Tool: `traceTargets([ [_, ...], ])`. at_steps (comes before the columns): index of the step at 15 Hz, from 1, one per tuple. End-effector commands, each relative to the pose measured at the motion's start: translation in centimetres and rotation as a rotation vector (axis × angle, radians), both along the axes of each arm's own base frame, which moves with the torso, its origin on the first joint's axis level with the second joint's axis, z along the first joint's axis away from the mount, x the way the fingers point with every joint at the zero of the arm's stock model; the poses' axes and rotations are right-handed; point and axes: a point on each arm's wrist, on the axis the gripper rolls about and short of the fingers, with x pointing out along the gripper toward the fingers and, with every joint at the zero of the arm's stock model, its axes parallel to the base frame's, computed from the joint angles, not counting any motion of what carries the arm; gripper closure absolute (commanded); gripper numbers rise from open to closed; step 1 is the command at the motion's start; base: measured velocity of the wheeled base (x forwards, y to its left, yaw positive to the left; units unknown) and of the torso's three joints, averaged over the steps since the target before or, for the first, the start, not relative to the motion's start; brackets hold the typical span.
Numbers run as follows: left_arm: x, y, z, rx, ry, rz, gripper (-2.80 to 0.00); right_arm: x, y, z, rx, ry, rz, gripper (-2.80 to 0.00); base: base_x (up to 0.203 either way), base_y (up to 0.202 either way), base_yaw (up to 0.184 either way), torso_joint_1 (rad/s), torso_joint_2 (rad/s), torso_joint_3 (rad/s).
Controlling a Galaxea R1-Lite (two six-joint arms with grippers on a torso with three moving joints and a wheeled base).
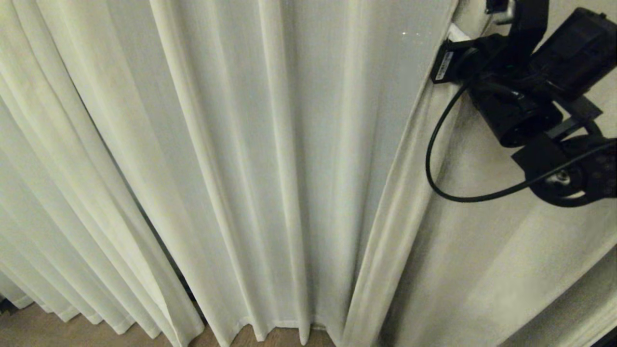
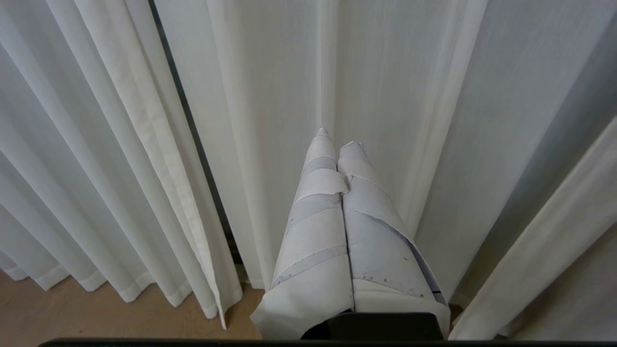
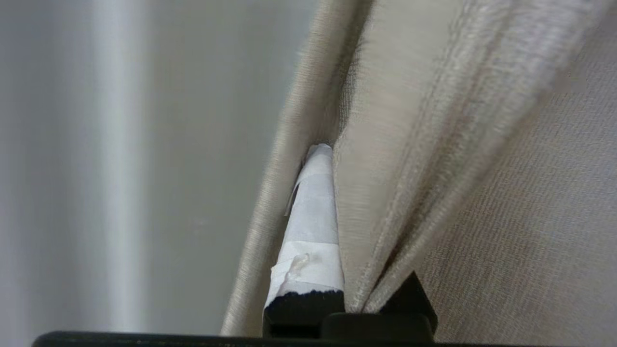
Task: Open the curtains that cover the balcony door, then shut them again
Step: Close the outer curtains on both sides
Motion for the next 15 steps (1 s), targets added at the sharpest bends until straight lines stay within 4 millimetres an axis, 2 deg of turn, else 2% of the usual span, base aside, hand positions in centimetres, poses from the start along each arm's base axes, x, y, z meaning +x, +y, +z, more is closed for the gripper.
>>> traceTargets([
  [1,0.0,0.0,0.0,0.000,-0.001,0.001,0.00,0.4,2.3,-1.2,-0.037,0.023,0.039,0.00,0.000,0.000,0.000,0.000,0.00,0.000],
  [9,0.0,0.0,0.0,0.000,-0.001,0.001,0.00,0.7,7.8,-2.5,-0.098,0.020,0.126,0.00,0.000,0.000,0.000,0.000,0.00,0.000],
  [15,0.0,0.0,0.0,0.000,0.000,0.001,0.00,0.5,10.1,-4.2,-0.145,0.044,0.157,0.00,0.000,0.000,0.000,0.000,0.00,0.000],
])
